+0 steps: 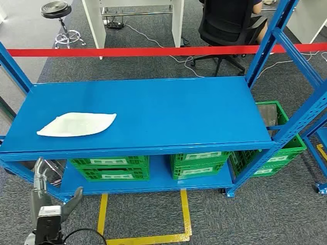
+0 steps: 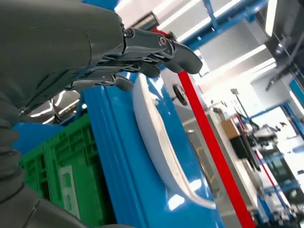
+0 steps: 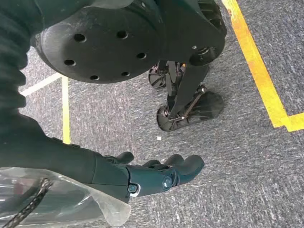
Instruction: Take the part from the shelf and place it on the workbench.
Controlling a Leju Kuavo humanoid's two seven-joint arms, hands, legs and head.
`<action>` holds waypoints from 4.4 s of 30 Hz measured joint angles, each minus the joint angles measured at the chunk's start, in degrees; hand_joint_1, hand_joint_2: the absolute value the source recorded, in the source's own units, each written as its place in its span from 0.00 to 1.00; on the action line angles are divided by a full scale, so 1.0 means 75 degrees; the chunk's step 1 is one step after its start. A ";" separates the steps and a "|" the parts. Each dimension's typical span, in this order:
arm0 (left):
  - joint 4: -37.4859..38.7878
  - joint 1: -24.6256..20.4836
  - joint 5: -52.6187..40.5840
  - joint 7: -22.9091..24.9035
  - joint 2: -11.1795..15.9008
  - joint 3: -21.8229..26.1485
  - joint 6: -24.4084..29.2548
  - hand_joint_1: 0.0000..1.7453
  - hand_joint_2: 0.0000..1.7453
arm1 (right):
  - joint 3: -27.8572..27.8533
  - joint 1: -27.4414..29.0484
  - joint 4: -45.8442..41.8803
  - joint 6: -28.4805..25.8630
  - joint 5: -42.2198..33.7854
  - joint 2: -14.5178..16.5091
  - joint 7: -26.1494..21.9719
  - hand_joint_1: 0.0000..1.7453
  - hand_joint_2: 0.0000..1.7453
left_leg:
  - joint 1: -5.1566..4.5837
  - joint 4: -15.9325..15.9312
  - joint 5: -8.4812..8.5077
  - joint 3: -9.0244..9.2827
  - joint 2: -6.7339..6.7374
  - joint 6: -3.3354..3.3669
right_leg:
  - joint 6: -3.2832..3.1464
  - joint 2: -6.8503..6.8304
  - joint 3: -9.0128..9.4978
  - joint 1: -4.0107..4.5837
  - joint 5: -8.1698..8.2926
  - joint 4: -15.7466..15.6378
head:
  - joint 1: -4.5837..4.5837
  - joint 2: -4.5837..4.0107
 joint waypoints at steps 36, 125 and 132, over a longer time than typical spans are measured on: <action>0.2512 -0.2702 -0.5322 0.3424 0.1101 -0.2186 0.2092 0.00 1.00 | 0.0645 -0.0113 0.0000 0.0099 0.0287 -0.0237 0.0364 0.00 1.00 | 0.0000 0.0004 0.0002 -0.0001 -0.0002 0.0000 | 0.0001 0.0000 -0.0002 0.0000 0.0002 0.0001 | -0.0001 0.0000; 0.8500 -0.7477 -0.8710 0.6557 0.0936 -0.2953 -0.0033 0.00 1.00 | 0.1357 -0.0265 0.0000 0.0229 0.0577 -0.0549 0.0644 0.00 1.00 | 0.0001 0.0005 0.0167 -0.0034 -0.0050 -0.0016 | 0.0001 -0.0050 -0.0021 0.0001 0.0137 0.0008 | -0.0003 0.0000; 0.8575 -0.7550 -0.8701 0.6506 0.0894 -0.2953 -0.0329 1.00 1.00 | 0.1357 -0.0265 0.0000 0.0229 0.0559 -0.0550 0.0638 0.00 1.00 | 0.0001 0.0005 0.0169 -0.0035 -0.0055 -0.0014 | 0.0001 -0.0062 -0.0020 0.0000 0.0137 0.0008 | -0.0001 0.0000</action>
